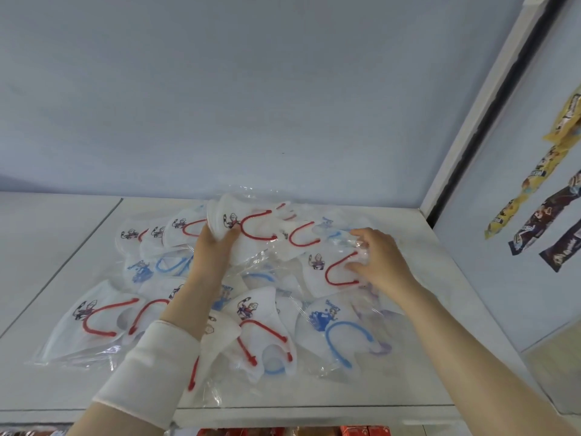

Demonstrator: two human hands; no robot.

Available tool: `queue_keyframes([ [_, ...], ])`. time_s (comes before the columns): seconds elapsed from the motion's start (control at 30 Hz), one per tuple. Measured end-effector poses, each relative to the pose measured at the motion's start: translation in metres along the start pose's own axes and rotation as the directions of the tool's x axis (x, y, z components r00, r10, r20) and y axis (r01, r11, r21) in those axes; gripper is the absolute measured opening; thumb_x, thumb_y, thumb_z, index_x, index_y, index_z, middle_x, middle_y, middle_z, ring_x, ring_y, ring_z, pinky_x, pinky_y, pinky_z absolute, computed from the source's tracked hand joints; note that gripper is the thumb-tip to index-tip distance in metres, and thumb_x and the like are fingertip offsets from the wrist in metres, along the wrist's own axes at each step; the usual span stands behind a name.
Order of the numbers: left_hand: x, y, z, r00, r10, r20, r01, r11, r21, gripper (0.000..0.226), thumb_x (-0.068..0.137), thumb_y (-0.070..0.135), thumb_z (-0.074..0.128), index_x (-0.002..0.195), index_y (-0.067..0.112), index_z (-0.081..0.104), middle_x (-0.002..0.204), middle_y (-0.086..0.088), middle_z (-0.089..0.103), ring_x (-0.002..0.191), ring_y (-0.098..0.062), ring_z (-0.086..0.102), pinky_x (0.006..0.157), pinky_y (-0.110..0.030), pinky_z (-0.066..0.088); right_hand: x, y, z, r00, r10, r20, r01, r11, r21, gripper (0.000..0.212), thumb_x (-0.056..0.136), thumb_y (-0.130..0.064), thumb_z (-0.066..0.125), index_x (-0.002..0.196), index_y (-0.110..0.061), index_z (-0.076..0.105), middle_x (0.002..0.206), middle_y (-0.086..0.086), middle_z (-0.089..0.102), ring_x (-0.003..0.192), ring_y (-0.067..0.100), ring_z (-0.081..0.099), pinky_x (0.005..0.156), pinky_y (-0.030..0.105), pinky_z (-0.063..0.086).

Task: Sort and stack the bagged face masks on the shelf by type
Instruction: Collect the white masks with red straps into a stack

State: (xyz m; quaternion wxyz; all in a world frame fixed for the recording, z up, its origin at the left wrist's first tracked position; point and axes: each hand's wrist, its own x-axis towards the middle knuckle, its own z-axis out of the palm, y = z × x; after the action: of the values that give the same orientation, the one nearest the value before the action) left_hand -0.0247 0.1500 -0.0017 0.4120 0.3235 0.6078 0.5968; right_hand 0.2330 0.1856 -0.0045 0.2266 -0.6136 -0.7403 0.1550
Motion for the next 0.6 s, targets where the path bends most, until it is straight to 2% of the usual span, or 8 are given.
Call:
queue_keyframes([
  [0.07,0.001,0.000,-0.003,1.000,0.003,-0.011,-0.003,1.000,-0.006,0.031,0.092,0.021,0.058,0.122,0.014,0.055,0.109,-0.008,0.066,0.103,-0.031,0.063,0.094,-0.051,0.050,0.002,-0.002,-0.013,0.996,0.088,-0.001,-0.085,0.973,0.215,0.052,0.076,-0.010,0.074,0.124,-0.016,0.054,0.111,0.004,0.055,0.090,0.017,0.056,0.076,0.021,0.044],
  [0.13,0.001,0.000,-0.003,1.000,0.005,-0.013,-0.005,1.000,0.000,0.030,0.092,0.021,0.057,0.122,0.014,0.055,0.107,-0.008,0.066,0.103,-0.031,0.063,0.094,-0.051,0.050,0.005,-0.001,-0.029,0.986,0.158,0.052,-0.165,0.889,0.428,0.044,0.078,-0.004,0.071,0.120,-0.013,0.057,0.107,0.007,0.055,0.072,0.016,0.059,0.062,0.017,0.049],
  [0.23,-0.001,0.000,0.001,1.000,0.005,-0.012,-0.005,1.000,0.013,0.030,0.092,0.022,0.057,0.121,0.015,0.054,0.105,-0.006,0.064,0.100,-0.028,0.062,0.093,-0.047,0.050,0.007,-0.003,-0.053,0.977,0.188,0.103,-0.213,0.788,0.578,0.038,0.081,-0.001,0.067,0.117,-0.011,0.058,0.095,0.003,0.058,0.058,0.009,0.063,0.050,0.007,0.047],
  [0.3,-0.005,-0.001,0.007,1.000,0.003,0.016,-0.004,1.000,0.029,0.027,0.092,0.023,0.057,0.117,0.016,0.054,0.104,-0.006,0.065,0.100,-0.028,0.063,0.093,-0.047,0.051,0.007,-0.004,-0.066,0.975,0.204,0.086,-0.208,0.716,0.667,0.035,0.082,-0.001,0.065,0.114,-0.014,0.058,0.087,-0.002,0.060,0.052,-0.001,0.062,0.051,0.007,0.048],
  [0.4,-0.012,-0.001,0.018,0.997,0.008,0.075,-0.010,1.000,0.028,0.020,0.092,0.022,0.058,0.111,0.019,0.054,0.103,-0.006,0.066,0.098,-0.027,0.064,0.090,-0.045,0.052,0.010,-0.007,-0.079,0.974,0.225,0.015,-0.162,0.651,0.741,0.033,0.083,-0.005,0.065,0.113,-0.018,0.060,0.089,-0.004,0.062,0.062,0.000,0.064,0.061,0.013,0.053],
  [0.53,-0.024,0.004,0.034,0.985,-0.010,0.170,0.015,0.999,-0.031,0.023,0.093,0.030,0.055,0.112,0.018,0.055,0.100,-0.005,0.069,0.085,-0.020,0.066,0.064,-0.025,0.053,0.013,-0.035,-0.055,0.968,0.233,-0.098,-0.079,0.647,0.758,0.031,0.085,-0.005,0.064,0.112,-0.017,0.059,0.089,-0.008,0.059,0.067,0.005,0.063,0.061,0.016,0.054],
  [0.6,-0.029,0.007,0.041,0.975,-0.021,0.221,0.032,0.998,-0.046,0.021,0.092,0.035,0.056,0.107,0.021,0.058,0.099,-0.003,0.069,0.084,-0.018,0.066,0.066,-0.024,0.052,0.013,-0.051,-0.027,0.969,0.211,-0.130,-0.053,0.687,0.725,0.030,0.083,-0.007,0.067,0.110,-0.016,0.058,0.090,-0.010,0.057,0.076,0.012,0.062,0.072,0.029,0.058],
])
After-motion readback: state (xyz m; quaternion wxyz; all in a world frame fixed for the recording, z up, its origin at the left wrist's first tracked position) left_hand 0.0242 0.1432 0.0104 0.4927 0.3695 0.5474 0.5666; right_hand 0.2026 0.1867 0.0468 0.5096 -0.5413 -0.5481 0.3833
